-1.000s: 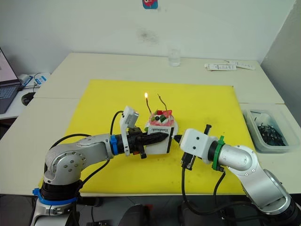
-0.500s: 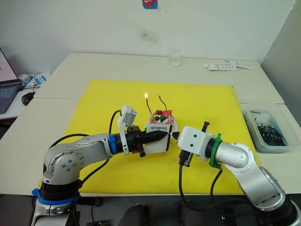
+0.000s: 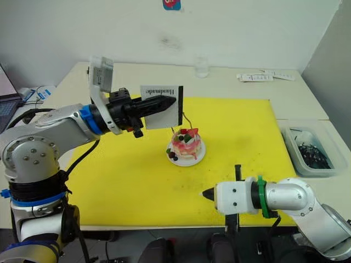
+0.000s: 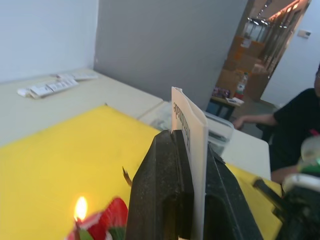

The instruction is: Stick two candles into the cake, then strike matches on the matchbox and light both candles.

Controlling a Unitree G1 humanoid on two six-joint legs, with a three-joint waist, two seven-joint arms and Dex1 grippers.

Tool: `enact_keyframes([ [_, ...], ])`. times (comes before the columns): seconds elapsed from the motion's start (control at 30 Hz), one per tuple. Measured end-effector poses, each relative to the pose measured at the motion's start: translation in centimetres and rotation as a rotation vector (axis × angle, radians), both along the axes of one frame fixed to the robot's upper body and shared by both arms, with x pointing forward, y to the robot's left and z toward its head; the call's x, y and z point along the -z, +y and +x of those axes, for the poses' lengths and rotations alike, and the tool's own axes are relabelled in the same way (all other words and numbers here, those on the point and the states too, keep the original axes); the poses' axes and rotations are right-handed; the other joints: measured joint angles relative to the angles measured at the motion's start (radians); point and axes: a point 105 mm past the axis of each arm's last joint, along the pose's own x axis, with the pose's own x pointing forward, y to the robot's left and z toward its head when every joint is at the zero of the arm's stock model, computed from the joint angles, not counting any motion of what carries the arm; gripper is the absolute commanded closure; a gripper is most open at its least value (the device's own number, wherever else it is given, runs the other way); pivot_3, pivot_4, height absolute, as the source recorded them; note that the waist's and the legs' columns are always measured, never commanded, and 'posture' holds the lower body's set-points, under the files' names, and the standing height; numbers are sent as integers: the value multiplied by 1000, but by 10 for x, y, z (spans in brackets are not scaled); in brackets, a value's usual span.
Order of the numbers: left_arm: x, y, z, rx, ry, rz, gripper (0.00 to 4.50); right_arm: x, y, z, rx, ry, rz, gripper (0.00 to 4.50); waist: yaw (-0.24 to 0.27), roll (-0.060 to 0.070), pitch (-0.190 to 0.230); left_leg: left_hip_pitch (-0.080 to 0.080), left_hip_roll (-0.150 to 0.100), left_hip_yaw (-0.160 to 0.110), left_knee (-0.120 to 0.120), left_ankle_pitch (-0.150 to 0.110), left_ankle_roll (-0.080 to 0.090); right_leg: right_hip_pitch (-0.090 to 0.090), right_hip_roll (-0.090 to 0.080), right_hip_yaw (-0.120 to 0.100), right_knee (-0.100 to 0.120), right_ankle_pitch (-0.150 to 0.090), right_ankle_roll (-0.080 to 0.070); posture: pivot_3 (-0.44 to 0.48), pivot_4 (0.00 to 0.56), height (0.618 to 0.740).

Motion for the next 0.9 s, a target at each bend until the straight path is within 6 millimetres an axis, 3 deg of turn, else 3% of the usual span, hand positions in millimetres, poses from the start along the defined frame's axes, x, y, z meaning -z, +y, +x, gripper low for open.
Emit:
enact_keyframes([
  [0.13,33,4,-9,5,112,29,4500,-9,-4,17,81,-31,38,4483,4,0,0,0,0,0,0,0,0,0,-1,0,0,0,0,0,150,740],
  [0.37,64,3,-14,5,214,54,4500,-18,-1,26,115,-58,83,4483,5,0,0,-1,-1,2,0,0,0,0,-2,2,-1,0,0,0,150,740],
  [0.53,83,-10,-18,31,317,16,4500,-31,4,32,131,-121,143,4483,5,0,0,-1,-1,1,0,0,0,0,-2,1,-1,0,0,0,150,740],
  [0.73,93,-18,-14,41,480,-60,4500,-39,7,38,137,-240,165,4483,5,0,0,-1,0,1,0,0,0,0,-2,1,-1,0,0,0,150,740],
  [0.9,86,-15,-9,54,528,-99,4500,-36,11,39,117,-281,148,4483,5,0,0,-1,-1,1,0,0,0,0,-1,1,-1,0,0,0,150,740],
])
